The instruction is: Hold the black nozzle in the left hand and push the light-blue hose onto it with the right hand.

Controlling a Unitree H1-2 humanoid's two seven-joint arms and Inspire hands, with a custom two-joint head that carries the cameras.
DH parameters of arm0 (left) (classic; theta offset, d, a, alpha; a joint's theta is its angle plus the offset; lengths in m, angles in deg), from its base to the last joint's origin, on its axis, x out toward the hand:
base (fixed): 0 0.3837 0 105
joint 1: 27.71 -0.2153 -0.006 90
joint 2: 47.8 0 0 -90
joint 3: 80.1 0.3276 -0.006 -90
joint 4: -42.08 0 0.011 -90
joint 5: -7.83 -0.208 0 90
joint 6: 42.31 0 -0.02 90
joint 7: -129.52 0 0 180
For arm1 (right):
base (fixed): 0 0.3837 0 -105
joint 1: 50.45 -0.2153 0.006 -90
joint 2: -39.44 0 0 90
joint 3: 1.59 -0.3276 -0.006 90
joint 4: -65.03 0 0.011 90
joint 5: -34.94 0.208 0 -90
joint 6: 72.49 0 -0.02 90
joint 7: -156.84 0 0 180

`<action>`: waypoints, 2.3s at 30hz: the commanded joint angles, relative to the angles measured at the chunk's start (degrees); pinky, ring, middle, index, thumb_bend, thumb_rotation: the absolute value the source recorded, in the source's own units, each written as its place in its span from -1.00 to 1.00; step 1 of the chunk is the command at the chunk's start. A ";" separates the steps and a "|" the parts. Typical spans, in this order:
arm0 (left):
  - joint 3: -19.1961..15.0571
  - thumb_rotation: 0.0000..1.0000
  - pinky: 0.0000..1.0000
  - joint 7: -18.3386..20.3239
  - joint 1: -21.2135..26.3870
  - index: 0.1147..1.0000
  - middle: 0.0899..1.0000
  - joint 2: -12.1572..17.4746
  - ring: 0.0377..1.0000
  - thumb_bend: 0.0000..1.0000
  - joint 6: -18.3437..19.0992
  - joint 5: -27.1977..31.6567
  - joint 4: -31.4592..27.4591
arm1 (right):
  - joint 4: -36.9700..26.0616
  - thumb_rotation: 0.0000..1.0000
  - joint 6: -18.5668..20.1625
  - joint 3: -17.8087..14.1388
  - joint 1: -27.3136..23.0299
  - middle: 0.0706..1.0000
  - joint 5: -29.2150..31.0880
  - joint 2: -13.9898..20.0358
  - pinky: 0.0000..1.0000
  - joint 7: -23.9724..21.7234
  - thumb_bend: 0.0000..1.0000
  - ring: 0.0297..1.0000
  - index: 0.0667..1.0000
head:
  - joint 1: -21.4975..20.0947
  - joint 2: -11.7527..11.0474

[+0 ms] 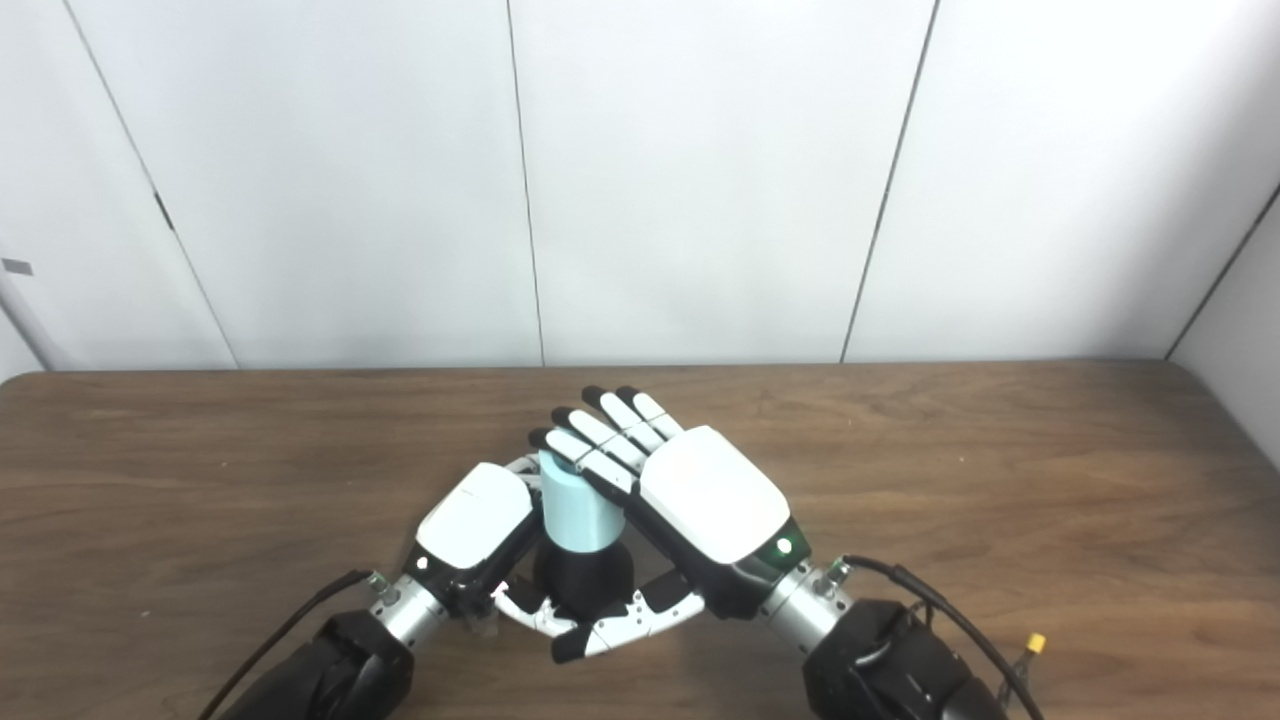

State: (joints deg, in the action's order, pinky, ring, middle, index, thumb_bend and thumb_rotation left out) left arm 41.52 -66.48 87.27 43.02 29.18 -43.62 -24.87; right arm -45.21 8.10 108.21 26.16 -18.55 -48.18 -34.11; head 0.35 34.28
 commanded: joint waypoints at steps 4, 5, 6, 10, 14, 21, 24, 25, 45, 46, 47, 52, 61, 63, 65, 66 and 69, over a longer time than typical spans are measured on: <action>1.49 -1.00 0.66 1.10 -3.27 -0.14 -0.16 -0.26 0.00 0.05 0.43 -0.99 2.81 | 3.72 0.84 -0.07 3.03 2.79 0.86 -3.15 2.25 1.00 -4.08 0.83 1.00 0.74 | 0.10 0.06; 1.47 -1.00 0.66 1.21 -3.32 -0.15 -0.15 -0.25 0.01 0.05 0.54 -0.98 2.68 | 3.67 0.85 -0.04 3.19 2.78 0.86 -3.37 2.37 1.00 -4.15 0.83 1.00 0.73 | 0.10 0.06; 1.43 -1.00 0.67 1.28 -3.36 -0.16 -0.15 -0.25 0.01 0.05 0.54 -0.90 2.61 | 3.57 0.86 0.04 3.35 2.75 0.87 -3.61 2.50 1.00 -4.32 0.83 1.00 0.74 | 0.10 0.06; 1.49 -1.00 0.67 1.20 -3.31 -0.16 -0.14 -0.24 0.00 0.05 0.28 -0.88 2.64 | 3.39 0.86 0.27 3.85 2.75 0.84 -3.92 2.87 1.00 -4.15 0.84 1.00 0.72 | 0.04 0.14; 1.50 -1.00 0.64 1.27 -3.30 -0.16 -0.15 -0.30 0.00 0.05 0.42 -0.93 2.59 | 3.21 0.84 0.36 4.21 2.89 0.82 -3.55 3.12 1.00 -4.54 0.84 1.00 0.71 | 0.16 0.23; 1.43 -1.00 0.68 1.29 -3.39 -0.14 -0.16 -0.26 -0.02 0.05 0.64 -0.97 2.61 | 3.08 0.78 -0.11 4.87 3.44 0.80 -2.88 3.35 1.00 -4.78 0.86 1.00 0.68 | 0.17 0.24; 1.41 -1.00 0.68 0.79 -3.31 -0.14 -0.16 -0.32 -0.02 0.05 0.51 -1.08 3.02 | 3.25 0.81 -0.26 4.94 3.46 0.80 -2.60 3.42 1.00 -4.33 0.85 1.00 0.68 | 0.18 0.10; 1.42 -1.00 0.68 0.71 -3.27 -0.14 -0.16 -0.30 -0.02 0.05 0.42 -1.08 3.12 | 3.28 0.80 -0.22 4.92 3.48 0.81 -2.53 3.40 1.00 -4.23 0.85 1.00 0.69 | 0.15 0.07; 1.57 -1.00 0.66 0.94 -3.00 -0.17 -0.13 -0.05 0.00 0.05 0.69 -1.60 2.84 | 2.26 0.81 1.99 6.06 4.77 0.85 -0.42 3.98 1.00 -7.33 0.88 1.00 0.72 | 0.11 0.26; 1.57 -1.00 0.65 0.88 -2.97 -0.17 -0.13 -0.02 0.00 0.05 0.68 -1.64 2.84 | 2.21 0.82 2.27 6.28 4.78 0.84 -0.32 4.10 1.00 -7.64 0.88 1.00 0.72 | 0.11 0.26; 1.57 -1.00 0.65 0.84 -2.96 -0.17 -0.13 0.01 0.00 0.05 0.67 -1.67 2.84 | 2.18 0.83 2.48 6.46 4.77 0.84 -0.27 4.20 1.00 -7.78 0.88 1.00 0.72 | 0.11 0.26; 1.46 -1.00 0.65 1.28 -3.02 -0.17 -0.14 0.19 0.00 0.05 0.90 -1.57 2.44 | 2.72 0.83 2.34 7.02 4.65 0.81 -0.17 4.47 1.00 -7.17 0.89 1.00 0.71 | 0.11 0.17; 1.38 -1.00 0.65 1.43 -3.01 -0.16 -0.14 0.34 -0.02 0.05 0.70 -1.32 2.54 | 2.29 0.69 1.81 4.91 5.05 0.99 2.64 2.70 0.98 -1.72 0.83 1.00 0.92 | 0.04 -0.01; 1.36 -1.00 0.68 1.65 -3.05 -0.16 -0.15 0.34 0.00 0.05 0.66 -1.13 2.57 | 2.07 0.64 1.74 3.89 4.99 1.00 3.31 1.79 0.97 0.32 0.83 1.00 0.99 | -0.01 -0.09; 1.45 -1.00 0.69 1.76 -3.05 -0.15 -0.15 0.36 0.00 0.05 0.69 -1.21 2.54 | 1.82 0.62 2.21 2.98 4.62 1.00 3.58 0.84 0.99 1.46 0.83 1.00 1.00 | -0.05 -0.16; 1.50 -1.00 0.69 1.68 -3.02 -0.14 -0.16 0.33 0.01 0.05 0.65 -1.26 2.68 | 1.70 0.63 2.40 2.65 4.39 1.00 3.15 0.45 1.00 1.93 0.82 1.00 1.00 | -0.05 -0.16; 1.59 -1.00 0.68 1.28 -2.90 -0.15 -0.15 0.23 0.01 0.05 0.26 -1.24 3.20 | 1.41 0.68 2.92 1.96 3.68 1.00 0.94 -0.52 1.00 2.59 0.80 1.00 1.00 | -0.08 -0.20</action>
State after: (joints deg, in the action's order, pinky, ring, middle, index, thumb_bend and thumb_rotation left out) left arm 41.59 -66.44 87.37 42.97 29.14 -43.72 -24.84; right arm -44.99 10.37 109.97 29.32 -16.31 -49.07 -29.75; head 0.26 34.01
